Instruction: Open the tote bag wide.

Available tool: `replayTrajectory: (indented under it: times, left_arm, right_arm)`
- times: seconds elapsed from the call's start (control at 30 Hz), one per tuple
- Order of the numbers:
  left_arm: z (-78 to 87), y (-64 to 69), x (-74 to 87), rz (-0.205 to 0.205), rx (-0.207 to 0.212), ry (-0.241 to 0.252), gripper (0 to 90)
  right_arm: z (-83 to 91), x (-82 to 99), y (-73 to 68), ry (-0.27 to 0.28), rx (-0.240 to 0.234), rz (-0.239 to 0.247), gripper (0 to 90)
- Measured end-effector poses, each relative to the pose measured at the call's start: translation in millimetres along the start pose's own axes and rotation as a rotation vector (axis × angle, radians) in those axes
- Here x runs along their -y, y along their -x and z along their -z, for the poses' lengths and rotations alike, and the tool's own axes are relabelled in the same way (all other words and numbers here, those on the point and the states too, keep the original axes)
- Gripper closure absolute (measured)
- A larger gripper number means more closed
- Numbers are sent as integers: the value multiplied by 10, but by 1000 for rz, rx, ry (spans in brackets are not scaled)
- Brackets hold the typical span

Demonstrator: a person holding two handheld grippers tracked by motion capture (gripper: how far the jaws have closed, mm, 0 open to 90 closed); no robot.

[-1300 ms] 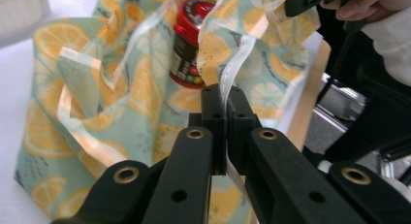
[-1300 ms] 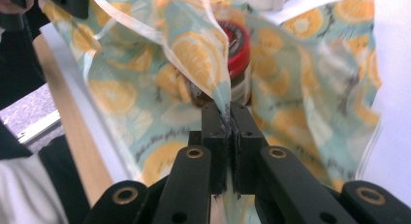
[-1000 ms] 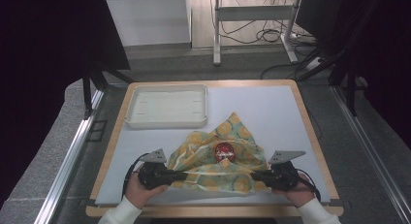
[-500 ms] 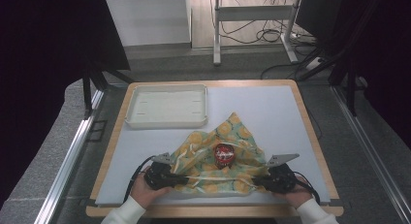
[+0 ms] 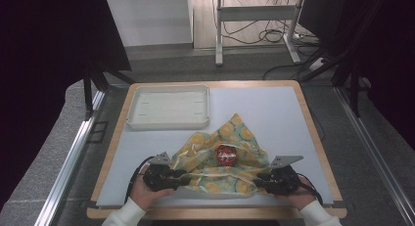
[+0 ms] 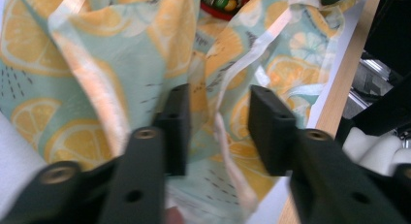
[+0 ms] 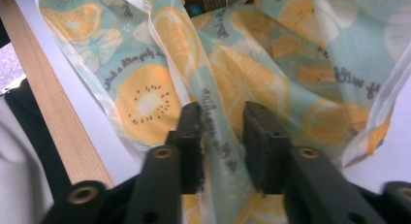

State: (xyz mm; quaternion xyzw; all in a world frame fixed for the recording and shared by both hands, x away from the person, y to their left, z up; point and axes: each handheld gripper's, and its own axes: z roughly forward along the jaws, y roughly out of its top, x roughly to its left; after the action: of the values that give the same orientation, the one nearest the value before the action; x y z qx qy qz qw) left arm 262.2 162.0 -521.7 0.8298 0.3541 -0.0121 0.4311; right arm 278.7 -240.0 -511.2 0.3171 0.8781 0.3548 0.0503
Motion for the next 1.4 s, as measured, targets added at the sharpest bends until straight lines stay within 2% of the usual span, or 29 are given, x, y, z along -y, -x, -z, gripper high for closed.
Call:
replayTrajectory:
  times: [0.13, 0.23, 0.4, 0.6, 0.7, 0.73, 0.8, 0.87, 1.0, 1.1, 1.27, 1.4]
  left_arm:
    - [56, 75, -38, -20, 10, 40, 353]
    - [134, 140, -62, -37, 10, 89, 259]
    - [296, 216, -89, -58, 26, 157, 187]
    - [449, 225, -142, -51, -1, 233, 186]
    - [459, 218, -182, -44, -27, 242, 228]
    - [453, 221, -204, -40, -49, 242, 250]
    - [438, 229, -243, -36, -69, 244, 326]
    - [408, 241, -308, -32, -88, 238, 439]
    - [297, 254, -427, -33, -66, 208, 750]
    - [171, 276, -537, -37, -75, 177, 878]
    - [-104, 282, -723, -40, -64, 119, 900]
    - [-275, 231, -777, -50, -88, 65, 900]
  right_arm:
    - [34, -16, -43, 36, 18, 21, 521]
    - [74, -18, -61, 67, 42, 22, 458]
    - [183, -28, -57, 128, 72, -7, 405]
    - [308, -29, -12, 188, 87, -35, 391]
    - [388, -87, -18, 228, 103, -37, 383]
    - [417, -118, -28, 242, 106, -37, 383]
    - [473, -190, -56, 275, 112, -25, 413]
    - [507, -275, -101, 296, 114, -10, 477]
    - [434, -447, -189, 258, 99, 8, 693]
    - [287, -567, -245, 210, 74, 40, 792]
    - [28, -700, -319, 139, 41, 96, 861]
    - [-57, -681, -303, 109, 43, 80, 888]
